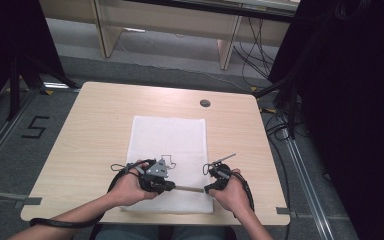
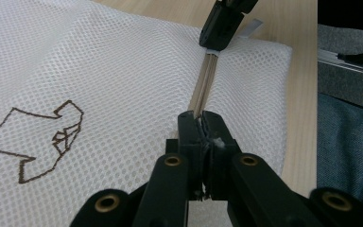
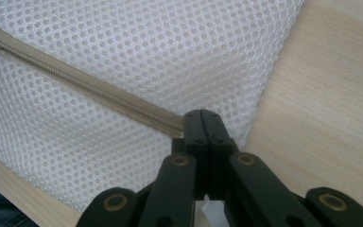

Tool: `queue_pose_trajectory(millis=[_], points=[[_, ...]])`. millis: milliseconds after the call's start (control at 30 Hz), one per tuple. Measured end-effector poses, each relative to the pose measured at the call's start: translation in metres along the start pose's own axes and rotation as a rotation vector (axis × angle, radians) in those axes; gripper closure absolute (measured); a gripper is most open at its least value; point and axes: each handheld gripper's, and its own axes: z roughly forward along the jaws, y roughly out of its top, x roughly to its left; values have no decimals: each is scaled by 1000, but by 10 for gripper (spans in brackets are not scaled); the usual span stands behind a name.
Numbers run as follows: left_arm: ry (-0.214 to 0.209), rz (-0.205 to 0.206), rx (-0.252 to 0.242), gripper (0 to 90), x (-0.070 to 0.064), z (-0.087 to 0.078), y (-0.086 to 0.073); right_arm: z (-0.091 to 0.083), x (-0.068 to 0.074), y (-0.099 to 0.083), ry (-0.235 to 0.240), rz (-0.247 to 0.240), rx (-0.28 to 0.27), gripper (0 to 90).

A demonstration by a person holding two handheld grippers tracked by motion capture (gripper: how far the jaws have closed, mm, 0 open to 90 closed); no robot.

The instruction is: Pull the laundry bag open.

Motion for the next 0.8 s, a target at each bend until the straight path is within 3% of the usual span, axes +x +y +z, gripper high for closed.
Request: queue_pose_trajectory(millis=[33,67,100,133,167,367,433,467,633,700,733,800], points=[[5,8,6,873,1,-1,0,0,0,0,0,2,2,900],[3,11,7,874,2,-1,-1,2,-2,0,1,-37,-22,900],[2,-6,1,874,1,-2,-2,0,0,0,-1,1,1,900],[3,16,8,874,3,-3,-2,1,-2,0,-1,-29,-16,900],[2,-6,4,874,2,-3,-3,1,-2,0,-1,-37,-22,900],[2,-5,7,874,4,-6,-5,3,-3,0,5,-48,-34,900],[1,-3,6,873,4,-6,-6,0,0,0,-3,-3,-5,900],[3,1,7,873,4,-6,-6,2,-2,0,0,-38,-26,900],[5,-16,8,874,4,-7,-8,1,-2,0,-1,-38,-22,900],[5,-14,7,873,4,-7,-8,2,-2,0,0,-37,-23,900],[4,4,10,873,5,-7,-8,0,0,0,-2,4,1,900],[3,1,10,873,6,-7,-9,0,1,0,-3,3,1,900]])
